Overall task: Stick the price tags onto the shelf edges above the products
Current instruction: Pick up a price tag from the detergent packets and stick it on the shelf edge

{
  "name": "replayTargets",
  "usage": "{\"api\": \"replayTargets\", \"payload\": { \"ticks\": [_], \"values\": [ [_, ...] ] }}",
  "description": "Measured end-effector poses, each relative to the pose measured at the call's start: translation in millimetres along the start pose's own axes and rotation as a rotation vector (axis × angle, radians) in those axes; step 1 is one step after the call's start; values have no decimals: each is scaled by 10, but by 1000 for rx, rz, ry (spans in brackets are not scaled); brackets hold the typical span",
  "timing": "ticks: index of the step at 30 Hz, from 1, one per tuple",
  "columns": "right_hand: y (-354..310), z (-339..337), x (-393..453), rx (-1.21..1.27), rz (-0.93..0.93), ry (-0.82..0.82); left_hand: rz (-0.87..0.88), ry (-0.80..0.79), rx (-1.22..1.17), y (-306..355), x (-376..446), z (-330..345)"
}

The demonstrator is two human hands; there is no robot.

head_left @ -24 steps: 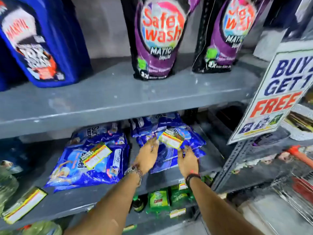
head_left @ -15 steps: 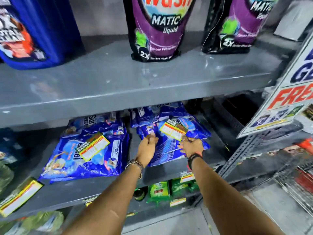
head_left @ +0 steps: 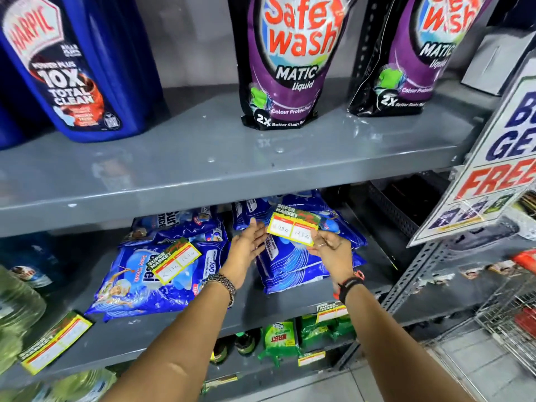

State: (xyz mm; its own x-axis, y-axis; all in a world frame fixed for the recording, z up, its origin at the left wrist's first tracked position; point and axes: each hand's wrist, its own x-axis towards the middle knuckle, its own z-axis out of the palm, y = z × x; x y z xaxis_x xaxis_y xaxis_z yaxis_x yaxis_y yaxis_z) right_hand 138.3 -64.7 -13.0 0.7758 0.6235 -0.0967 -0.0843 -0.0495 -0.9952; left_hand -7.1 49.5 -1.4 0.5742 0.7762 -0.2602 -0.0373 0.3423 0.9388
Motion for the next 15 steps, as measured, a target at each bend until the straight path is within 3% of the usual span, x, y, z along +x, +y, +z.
{"api": "replayTargets", "payload": {
  "ticks": [5,15],
  "values": [
    [-279,-31,-289,-46,-37,-172,104,-23,-4,262,-256,-92],
    [-613,-36,-815,20,-121,-242,213,-29,22,464,-819,-174]
  ]
}}
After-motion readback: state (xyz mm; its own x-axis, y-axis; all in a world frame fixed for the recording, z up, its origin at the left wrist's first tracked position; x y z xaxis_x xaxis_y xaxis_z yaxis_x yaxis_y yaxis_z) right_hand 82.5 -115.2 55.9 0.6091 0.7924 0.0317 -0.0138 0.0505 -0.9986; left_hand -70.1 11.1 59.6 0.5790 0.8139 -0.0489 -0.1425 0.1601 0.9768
